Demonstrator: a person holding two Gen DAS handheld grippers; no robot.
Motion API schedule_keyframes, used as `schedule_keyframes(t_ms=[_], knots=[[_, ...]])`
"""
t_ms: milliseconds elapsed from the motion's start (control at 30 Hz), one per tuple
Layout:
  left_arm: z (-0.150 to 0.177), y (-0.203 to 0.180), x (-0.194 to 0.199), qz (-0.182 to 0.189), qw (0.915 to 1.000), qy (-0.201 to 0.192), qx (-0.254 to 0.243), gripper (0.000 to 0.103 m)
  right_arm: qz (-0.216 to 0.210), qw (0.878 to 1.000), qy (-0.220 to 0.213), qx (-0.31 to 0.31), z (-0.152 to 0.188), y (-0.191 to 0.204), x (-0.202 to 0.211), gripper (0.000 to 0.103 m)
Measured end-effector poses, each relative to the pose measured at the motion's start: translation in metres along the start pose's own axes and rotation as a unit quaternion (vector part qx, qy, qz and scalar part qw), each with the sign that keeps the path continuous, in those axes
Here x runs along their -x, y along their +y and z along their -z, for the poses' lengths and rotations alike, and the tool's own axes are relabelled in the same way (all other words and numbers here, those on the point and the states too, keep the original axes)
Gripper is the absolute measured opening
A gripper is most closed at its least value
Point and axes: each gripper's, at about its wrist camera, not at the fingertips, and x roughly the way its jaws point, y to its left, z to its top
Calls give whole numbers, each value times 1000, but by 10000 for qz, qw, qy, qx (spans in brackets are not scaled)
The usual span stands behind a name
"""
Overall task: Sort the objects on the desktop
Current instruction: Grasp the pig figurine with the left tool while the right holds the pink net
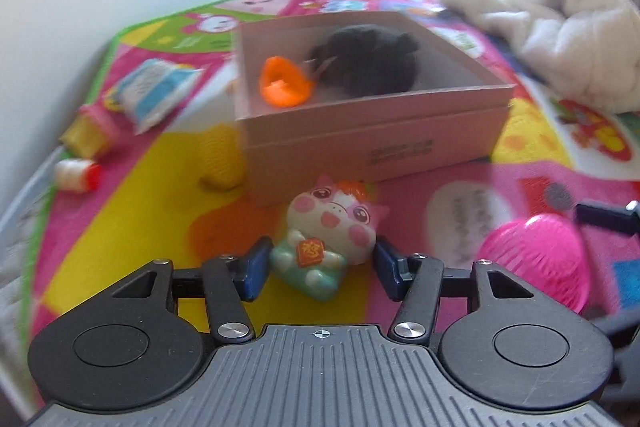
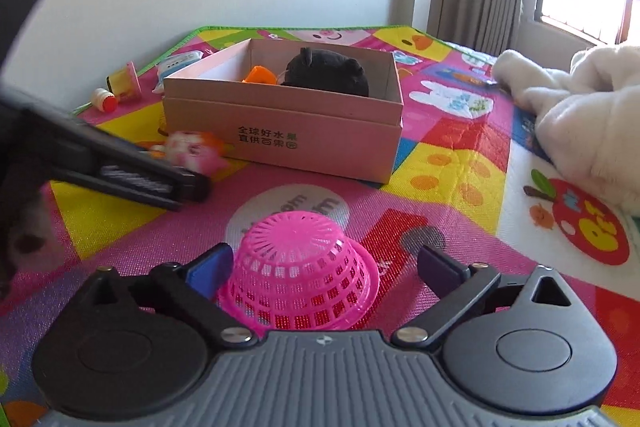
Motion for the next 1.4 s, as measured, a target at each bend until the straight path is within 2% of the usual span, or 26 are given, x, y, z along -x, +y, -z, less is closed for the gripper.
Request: schedule_keyframes(t_ms=[67,167,267,300,333,467,600,733,800,933,1033,1167,1400], knots=[[10,6,10,-200,9996,134,126,60,34,10000,6,65,0,3,0,100],[28,13,33,-125,9988,210,436,62,96,9999,30,135,-1,6,0,101],[42,14,47,128,9983,171,550,82,155,9997,92,154,-2,8,-1,103],[45,13,48,207,9981,146,554,92,154,9997,112,130,-2,8,-1,103],[47,13,48,245,9981,135,552,97,148,9998,125,92,-2,7,0,103],[48,10,46,294,9982,84,511,102,167,9997,178,4,-1,10,4,98],[53,5,49,239,9993,-99,260,103,212,9996,174,40,1,16,7,97],[56,9,52,171,9991,-208,322,103,202,9996,180,97,1,18,9,98],[57,14,54,4,9987,-315,410,103,41,9997,205,141,2,20,11,102],[53,28,52,-193,9973,-422,562,103,-267,9988,94,404,8,27,18,103],[50,31,49,-83,9978,-352,549,103,-327,9982,135,477,8,30,14,103],[49,26,44,60,9987,-224,457,103,-610,9977,261,135,7,19,9,103],[43,19,35,46,9992,-277,297,103,-547,9981,215,192,8,22,10,103]])
